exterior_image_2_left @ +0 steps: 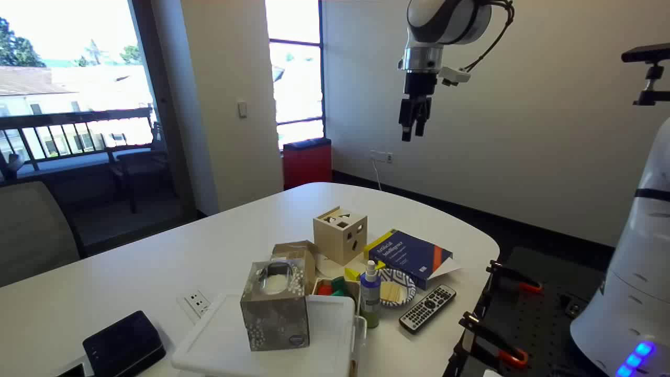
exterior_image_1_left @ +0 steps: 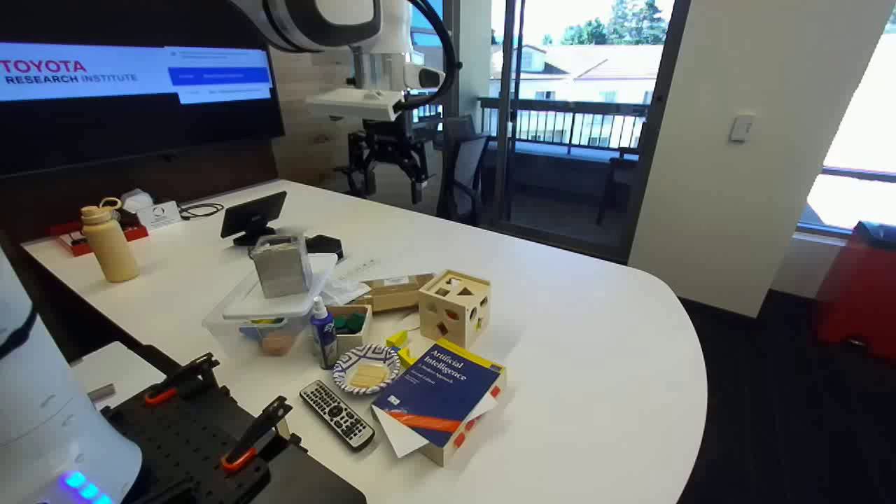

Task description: Wipe the book with the towel

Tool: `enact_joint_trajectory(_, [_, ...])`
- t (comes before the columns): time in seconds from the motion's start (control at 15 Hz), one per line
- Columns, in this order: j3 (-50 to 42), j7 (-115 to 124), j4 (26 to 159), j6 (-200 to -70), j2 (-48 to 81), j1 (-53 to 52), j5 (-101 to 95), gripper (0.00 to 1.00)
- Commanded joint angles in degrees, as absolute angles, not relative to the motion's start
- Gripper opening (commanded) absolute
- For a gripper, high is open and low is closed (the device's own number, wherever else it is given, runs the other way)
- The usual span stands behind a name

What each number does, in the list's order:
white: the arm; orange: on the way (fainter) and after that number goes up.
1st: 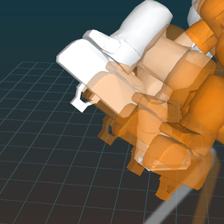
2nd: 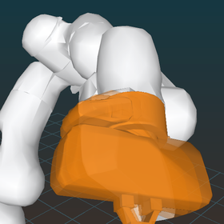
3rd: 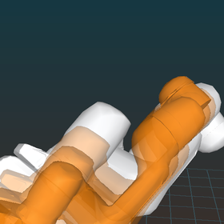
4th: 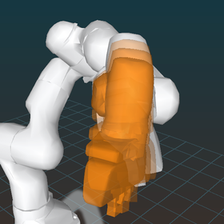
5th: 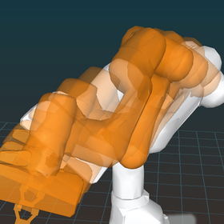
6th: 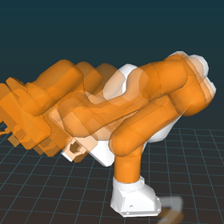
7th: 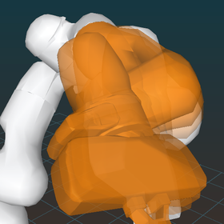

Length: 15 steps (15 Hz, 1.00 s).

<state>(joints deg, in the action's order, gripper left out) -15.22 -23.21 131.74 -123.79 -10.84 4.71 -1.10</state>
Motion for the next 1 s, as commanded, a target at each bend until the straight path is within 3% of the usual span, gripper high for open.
enact_joint_trajectory(0.0, [-14.04,-23.40,131.67,-123.68,-10.78,5.93,-0.82,1.00])
enact_joint_trajectory(0.47, [-6.42,-13.48,129.98,-128.41,-0.73,1.99,5.43,1.00])
enact_joint_trajectory(0.93, [3.43,-1.77,120.12,-143.26,22.78,-2.32,14.67,1.00])
